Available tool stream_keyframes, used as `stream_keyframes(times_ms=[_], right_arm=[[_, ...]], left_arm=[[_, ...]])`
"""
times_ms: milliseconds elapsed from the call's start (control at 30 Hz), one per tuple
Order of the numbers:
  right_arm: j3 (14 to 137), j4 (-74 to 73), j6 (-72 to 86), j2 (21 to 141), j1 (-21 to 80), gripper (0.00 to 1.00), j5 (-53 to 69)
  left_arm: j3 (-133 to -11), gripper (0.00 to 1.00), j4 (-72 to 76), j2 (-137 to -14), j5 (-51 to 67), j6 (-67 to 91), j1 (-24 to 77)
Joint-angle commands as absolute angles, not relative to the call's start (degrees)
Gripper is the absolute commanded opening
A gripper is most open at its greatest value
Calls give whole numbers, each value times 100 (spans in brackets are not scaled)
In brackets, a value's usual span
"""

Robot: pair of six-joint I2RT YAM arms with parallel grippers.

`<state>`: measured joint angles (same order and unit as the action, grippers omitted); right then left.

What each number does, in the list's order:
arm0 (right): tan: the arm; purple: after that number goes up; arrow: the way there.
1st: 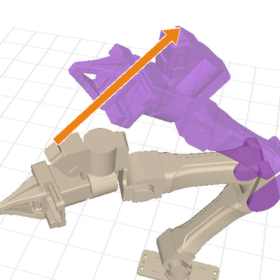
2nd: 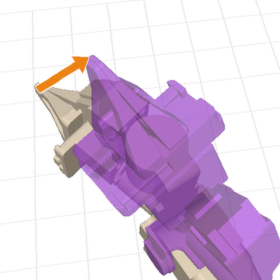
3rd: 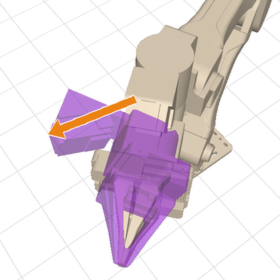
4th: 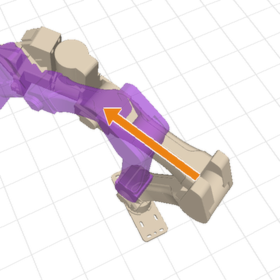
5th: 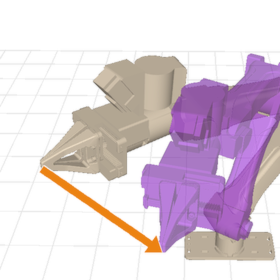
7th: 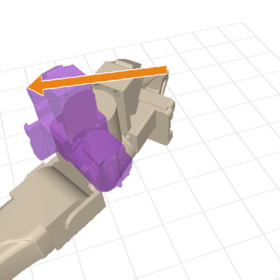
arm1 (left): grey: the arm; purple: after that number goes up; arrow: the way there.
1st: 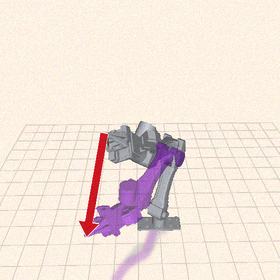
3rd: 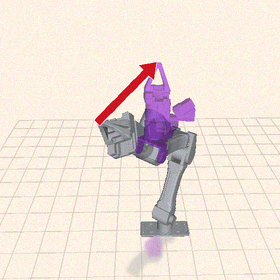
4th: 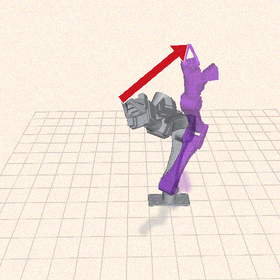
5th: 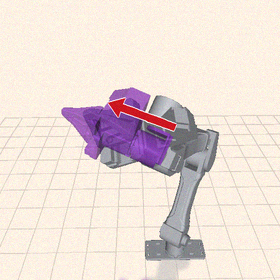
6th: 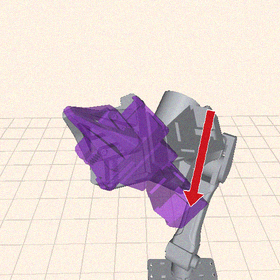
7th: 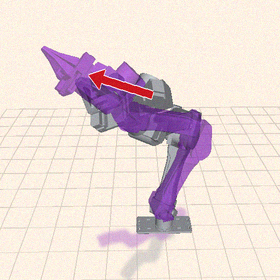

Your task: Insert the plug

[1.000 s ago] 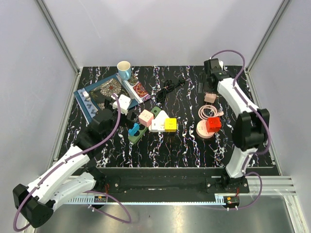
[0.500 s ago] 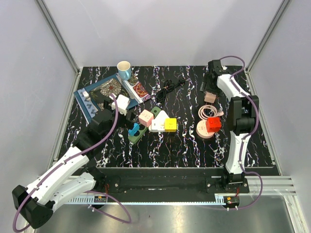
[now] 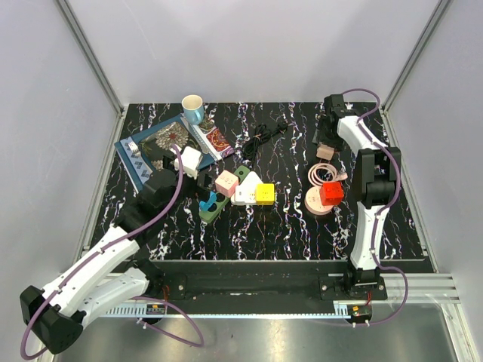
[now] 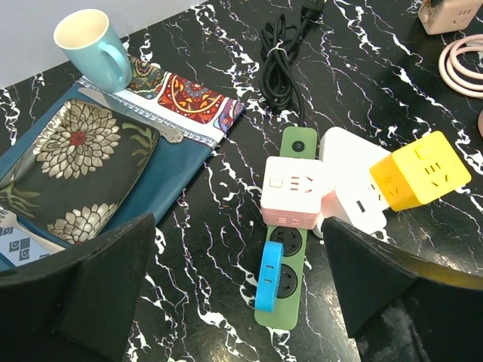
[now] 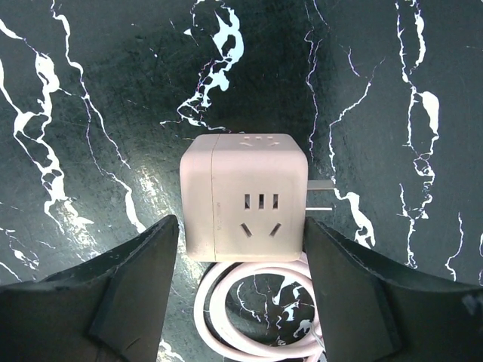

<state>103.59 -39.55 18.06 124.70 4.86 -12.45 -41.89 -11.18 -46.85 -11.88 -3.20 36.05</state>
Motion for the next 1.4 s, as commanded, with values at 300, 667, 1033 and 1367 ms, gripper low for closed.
stream_keyframes(times_ms=[300, 667, 1033, 1367], right_arm=[[10118, -3552, 1582, 12104, 422, 25, -695], [8570, -2673, 1565, 9750, 553, 10, 1676], [6769, -1557, 1626, 7395, 1720, 10, 2778], [4897, 808, 1890, 6144, 2899, 6, 2171]], left_arm=[[-4474, 99, -1072, -4649, -607, 360, 3577], [-4640, 99, -607, -4895, 165, 431, 3577], [-5352, 99, -378, -5589, 782, 1140, 3586], [-5924, 99, -290, -6187, 125, 4745, 3849]])
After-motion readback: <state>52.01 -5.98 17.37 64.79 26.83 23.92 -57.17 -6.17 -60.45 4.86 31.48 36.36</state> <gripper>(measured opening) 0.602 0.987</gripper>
